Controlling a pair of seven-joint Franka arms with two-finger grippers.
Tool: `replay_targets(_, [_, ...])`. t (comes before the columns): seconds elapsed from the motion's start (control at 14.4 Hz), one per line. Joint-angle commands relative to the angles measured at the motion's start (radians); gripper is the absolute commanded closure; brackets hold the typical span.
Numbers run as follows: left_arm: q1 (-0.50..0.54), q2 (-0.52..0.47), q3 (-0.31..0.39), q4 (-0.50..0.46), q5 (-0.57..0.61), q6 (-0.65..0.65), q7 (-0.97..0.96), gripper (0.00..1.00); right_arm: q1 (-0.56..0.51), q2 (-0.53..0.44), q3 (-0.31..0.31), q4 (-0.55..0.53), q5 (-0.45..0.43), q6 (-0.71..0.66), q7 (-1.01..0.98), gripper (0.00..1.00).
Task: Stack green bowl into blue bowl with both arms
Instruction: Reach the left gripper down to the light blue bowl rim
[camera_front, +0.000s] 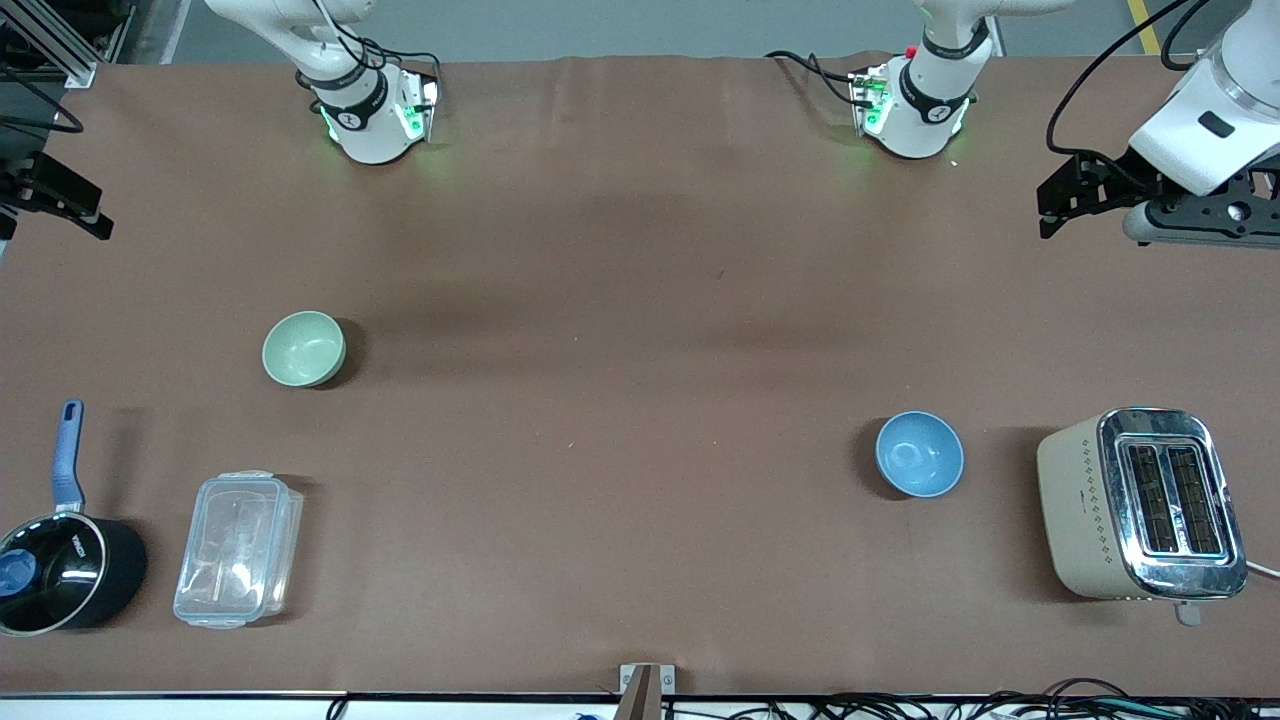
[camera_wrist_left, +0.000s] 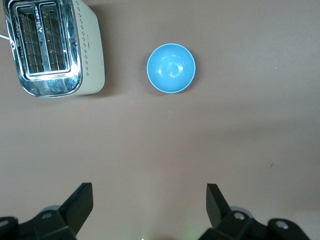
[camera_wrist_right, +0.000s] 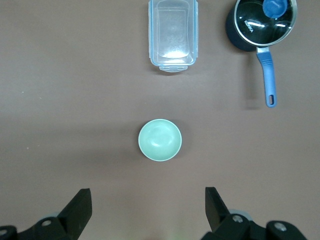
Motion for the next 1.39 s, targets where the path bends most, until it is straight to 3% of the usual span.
replay_targets(0.0, [0.004, 0.009, 0.005, 0.019, -0.019, -0.004, 0.007, 0.0, -0.025, 0.003, -0.005, 0.005, 0.033, -0.001, -0.049, 0.0])
replay_targets(0.14, [0.007, 0.047, 0.009, 0.048, -0.007, -0.004, 0.018, 0.0, -0.031, 0.003, -0.006, 0.005, 0.032, 0.001, -0.051, 0.0])
replay_targets(0.35, [0.009, 0.194, 0.013, 0.095, -0.005, 0.033, 0.015, 0.0, -0.033, 0.001, -0.006, -0.004, 0.017, 0.02, -0.052, 0.0])
replay_targets(0.9, [0.013, 0.57, 0.014, 0.026, 0.044, 0.487, 0.0, 0.0, -0.034, 0.0, -0.006, -0.017, -0.008, 0.019, -0.054, 0.0])
replay_targets(1.04, [0.038, 0.64, 0.016, 0.01, 0.049, 0.571, 0.004, 0.0, -0.058, 0.001, -0.006, -0.114, -0.04, 0.065, -0.054, 0.0])
replay_targets(1.18, [0.062, 0.694, 0.014, 0.001, 0.056, 0.618, 0.013, 0.0, -0.066, 0.001, -0.006, -0.287, -0.043, 0.228, -0.054, 0.0])
replay_targets(1.32, [0.082, 0.737, 0.014, 0.001, 0.056, 0.645, 0.015, 0.08, -0.074, 0.001, -0.006, -0.444, -0.043, 0.406, -0.054, 0.0])
